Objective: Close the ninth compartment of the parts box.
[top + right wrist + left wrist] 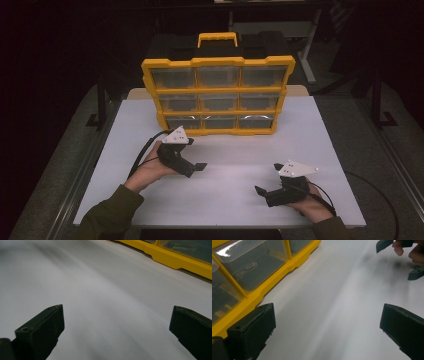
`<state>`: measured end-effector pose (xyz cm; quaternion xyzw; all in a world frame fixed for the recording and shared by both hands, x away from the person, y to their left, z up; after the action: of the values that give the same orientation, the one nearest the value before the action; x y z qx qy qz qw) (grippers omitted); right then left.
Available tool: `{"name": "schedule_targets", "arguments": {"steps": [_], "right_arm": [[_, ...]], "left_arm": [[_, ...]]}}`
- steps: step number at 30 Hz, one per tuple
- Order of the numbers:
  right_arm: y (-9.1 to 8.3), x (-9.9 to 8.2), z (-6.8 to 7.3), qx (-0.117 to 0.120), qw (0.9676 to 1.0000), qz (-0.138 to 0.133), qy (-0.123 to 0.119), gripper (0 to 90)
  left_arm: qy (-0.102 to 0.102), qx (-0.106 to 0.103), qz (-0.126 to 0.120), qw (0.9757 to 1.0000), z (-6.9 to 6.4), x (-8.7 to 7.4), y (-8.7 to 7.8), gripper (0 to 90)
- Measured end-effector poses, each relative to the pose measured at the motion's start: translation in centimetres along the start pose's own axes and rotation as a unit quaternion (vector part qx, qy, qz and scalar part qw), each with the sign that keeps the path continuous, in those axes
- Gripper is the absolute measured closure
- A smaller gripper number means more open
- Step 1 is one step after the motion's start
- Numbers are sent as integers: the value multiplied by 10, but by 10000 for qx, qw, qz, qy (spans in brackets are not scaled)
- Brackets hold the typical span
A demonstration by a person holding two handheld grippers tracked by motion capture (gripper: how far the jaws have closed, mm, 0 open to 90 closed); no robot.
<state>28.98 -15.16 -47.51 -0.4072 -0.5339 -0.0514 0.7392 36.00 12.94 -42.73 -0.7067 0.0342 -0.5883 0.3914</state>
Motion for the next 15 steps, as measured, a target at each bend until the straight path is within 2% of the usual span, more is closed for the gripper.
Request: {"name": "schedule_targets", "arguments": {"steps": [15], "right_arm": [[3, -1, -3, -31, 10000, -10, -49, 0]], "left_arm": [[-139, 89, -113, 9998, -3, -28, -21, 1]]}}
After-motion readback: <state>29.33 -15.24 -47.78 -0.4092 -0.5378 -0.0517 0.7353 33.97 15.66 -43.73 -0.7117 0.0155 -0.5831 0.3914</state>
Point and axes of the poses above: each handheld gripper's, and its own axes: y roughly forward along the jaws, x roughly out of its top, z roughly to its left, the point moved 6 cm from there along y, roughly forward along the jaws, and after that the axes turned 5 degrees about x, right-handed, at the moved point
